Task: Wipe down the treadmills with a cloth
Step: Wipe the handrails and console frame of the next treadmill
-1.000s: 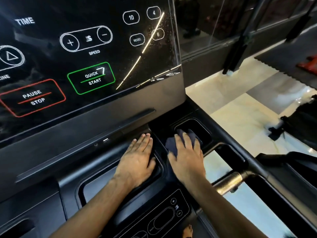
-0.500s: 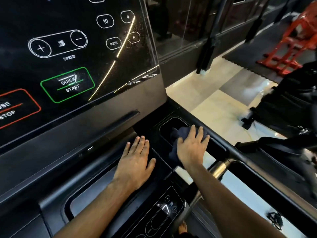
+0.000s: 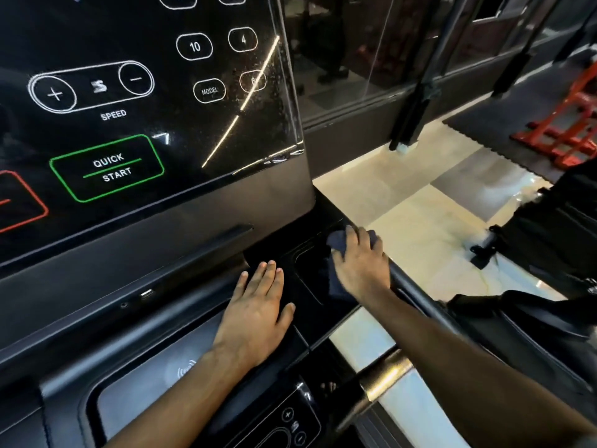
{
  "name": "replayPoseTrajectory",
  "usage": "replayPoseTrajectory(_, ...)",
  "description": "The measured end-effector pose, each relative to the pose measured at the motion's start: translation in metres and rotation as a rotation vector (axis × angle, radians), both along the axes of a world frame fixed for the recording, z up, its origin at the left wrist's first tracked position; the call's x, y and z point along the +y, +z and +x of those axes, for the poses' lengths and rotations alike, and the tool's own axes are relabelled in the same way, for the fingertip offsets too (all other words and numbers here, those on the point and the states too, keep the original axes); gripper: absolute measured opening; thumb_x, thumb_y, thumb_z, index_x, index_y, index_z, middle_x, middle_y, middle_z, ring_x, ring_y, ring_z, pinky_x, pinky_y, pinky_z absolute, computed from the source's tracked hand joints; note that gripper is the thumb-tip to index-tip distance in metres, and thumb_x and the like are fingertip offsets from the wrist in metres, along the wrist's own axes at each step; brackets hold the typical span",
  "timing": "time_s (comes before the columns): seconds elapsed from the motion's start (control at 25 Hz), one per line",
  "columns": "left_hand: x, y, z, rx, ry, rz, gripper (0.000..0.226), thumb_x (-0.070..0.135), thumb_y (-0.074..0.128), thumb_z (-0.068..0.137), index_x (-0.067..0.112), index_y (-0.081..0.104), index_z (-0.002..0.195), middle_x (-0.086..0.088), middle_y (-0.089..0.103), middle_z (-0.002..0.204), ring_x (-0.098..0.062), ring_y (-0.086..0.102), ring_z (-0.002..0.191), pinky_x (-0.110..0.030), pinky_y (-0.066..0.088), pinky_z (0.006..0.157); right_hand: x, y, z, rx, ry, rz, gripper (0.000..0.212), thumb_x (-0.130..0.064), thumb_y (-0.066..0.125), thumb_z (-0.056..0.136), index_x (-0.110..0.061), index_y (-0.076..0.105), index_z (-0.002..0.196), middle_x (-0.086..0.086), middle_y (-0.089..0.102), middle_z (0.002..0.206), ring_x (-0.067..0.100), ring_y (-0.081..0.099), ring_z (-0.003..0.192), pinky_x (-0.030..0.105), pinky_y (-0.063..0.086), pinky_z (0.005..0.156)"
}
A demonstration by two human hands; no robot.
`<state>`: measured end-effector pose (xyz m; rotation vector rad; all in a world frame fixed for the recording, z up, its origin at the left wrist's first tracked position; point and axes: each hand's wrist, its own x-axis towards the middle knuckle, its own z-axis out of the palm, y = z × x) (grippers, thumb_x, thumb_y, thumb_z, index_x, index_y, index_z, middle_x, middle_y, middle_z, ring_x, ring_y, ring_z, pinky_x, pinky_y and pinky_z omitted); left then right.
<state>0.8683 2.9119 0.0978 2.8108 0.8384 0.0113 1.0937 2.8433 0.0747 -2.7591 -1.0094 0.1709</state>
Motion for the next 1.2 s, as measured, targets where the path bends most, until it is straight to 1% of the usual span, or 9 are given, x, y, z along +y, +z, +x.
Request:
replayPoseTrajectory(0.16, -0.001, -0.001, 0.009, 0.017, 0.006, -0.015, 0.084, 0.059, -0.006, 0.083, 0.016, 0.0, 0.155, 0.001, -0.008, 0.162, -0.009, -0.017, 0.146, -0.03, -0.015, 0.116, 0.022, 0.004, 0.039, 0.095, -0.099, -0.018, 0.059, -0.05, 0.04, 0.101, -0.015, 0.037, 0.148, 0.014, 0.042, 0.149, 0.042, 0.041, 0.133, 0.049, 0.041, 0.106)
replayPoseTrajectory(0.32, -0.001, 0.001, 0.024, 0.029, 0.065, 0.002, 0.079, 0.058, -0.002, 0.088, 0.016, 0.003, 0.155, 0.0, -0.005, 0.163, -0.009, -0.016, 0.146, -0.03, -0.014, 0.117, 0.031, -0.004, 0.057, 0.006, 0.495, 0.066, 0.063, -0.049, 0.042, 0.099, -0.02, 0.032, 0.155, 0.006, 0.034, 0.159, 0.037, 0.031, 0.145, 0.047, 0.035, 0.115)
replayPoseTrajectory(0.4, 0.0, 0.002, 0.024, 0.073, 0.073, 0.012, 0.077, 0.061, 0.0, 0.092, 0.018, 0.0, 0.155, 0.002, -0.008, 0.162, -0.008, -0.017, 0.146, -0.029, -0.014, 0.117, 0.059, 0.003, 0.088, 0.218, 0.301, 0.098, 0.059, -0.049, 0.044, 0.099, -0.023, 0.035, 0.152, 0.006, 0.04, 0.155, 0.035, 0.038, 0.14, 0.047, 0.039, 0.111)
replayPoseTrajectory(0.48, -0.003, 0.004, 0.024, 0.109, 0.093, 0.007, 0.075, 0.062, 0.003, 0.094, 0.018, -0.003, 0.155, 0.003, -0.012, 0.161, -0.008, -0.018, 0.146, -0.028, -0.014, 0.117, 0.07, 0.001, 0.08, 0.153, 0.213, 0.043, 0.062, -0.05, 0.041, 0.099, -0.02, 0.034, 0.152, 0.01, 0.04, 0.154, 0.038, 0.037, 0.139, 0.049, 0.042, 0.107)
replayPoseTrajectory(0.68, -0.009, 0.006, 0.035, 0.15, 0.174, 0.037, 0.075, 0.056, 0.002, 0.093, 0.015, 0.002, 0.155, -0.001, -0.006, 0.162, -0.011, -0.013, 0.147, -0.031, -0.014, 0.116, 0.075, -0.012, 0.078, -0.22, 1.061, 0.076, 0.068, -0.056, 0.031, 0.093, -0.022, 0.041, 0.151, 0.003, 0.04, 0.157, 0.035, 0.032, 0.146, 0.05, 0.044, 0.107)
replayPoseTrajectory(0.84, -0.015, 0.009, 0.037, 0.179, 0.212, 0.033, 0.077, 0.056, 0.003, 0.091, 0.013, 0.007, 0.155, -0.003, -0.002, 0.162, -0.014, -0.008, 0.149, -0.031, -0.011, 0.117, 0.102, 0.004, 0.06, -0.023, 0.69, 0.035, 0.062, -0.054, 0.043, 0.095, -0.024, 0.043, 0.149, 0.002, 0.033, 0.162, 0.035, 0.022, 0.15, 0.049, 0.037, 0.112)
replayPoseTrajectory(1.0, -0.019, 0.01, 0.036, 0.169, 0.271, 0.032, 0.073, 0.054, 0.011, 0.096, 0.011, 0.015, 0.154, -0.006, 0.006, 0.162, -0.016, -0.001, 0.149, -0.035, -0.007, 0.119, 0.084, 0.008, 0.051, -0.223, 1.44, 0.174, 0.061, -0.052, 0.046, 0.092, -0.031, 0.044, 0.149, -0.005, 0.048, 0.152, 0.028, 0.049, 0.131, 0.043, 0.046, 0.103)
replayPoseTrajectory(1.12, -0.02, 0.009, 0.035, 0.186, 0.287, 0.021, 0.075, 0.055, 0.008, 0.094, 0.013, 0.009, 0.155, -0.003, -0.001, 0.162, -0.012, -0.007, 0.149, -0.028, -0.009, 0.119, 0.124, 0.021, 0.06, -0.002, 1.074, 0.052, 0.057, -0.05, 0.046, 0.098, -0.031, 0.041, 0.151, -0.003, 0.038, 0.159, 0.026, 0.029, 0.149, 0.039, 0.037, 0.111)
replayPoseTrajectory(1.2, -0.021, 0.008, 0.036, 0.19, 0.289, 0.008, 0.073, 0.055, 0.008, 0.095, 0.014, 0.009, 0.156, -0.002, -0.001, 0.162, -0.011, -0.009, 0.149, -0.025, -0.009, 0.119, 0.115, 0.018, 0.043, 0.009, 1.107, 0.115, 0.057, -0.052, 0.045, 0.096, -0.036, 0.042, 0.15, -0.004, 0.036, 0.16, 0.027, 0.031, 0.148, 0.039, 0.035, 0.112)
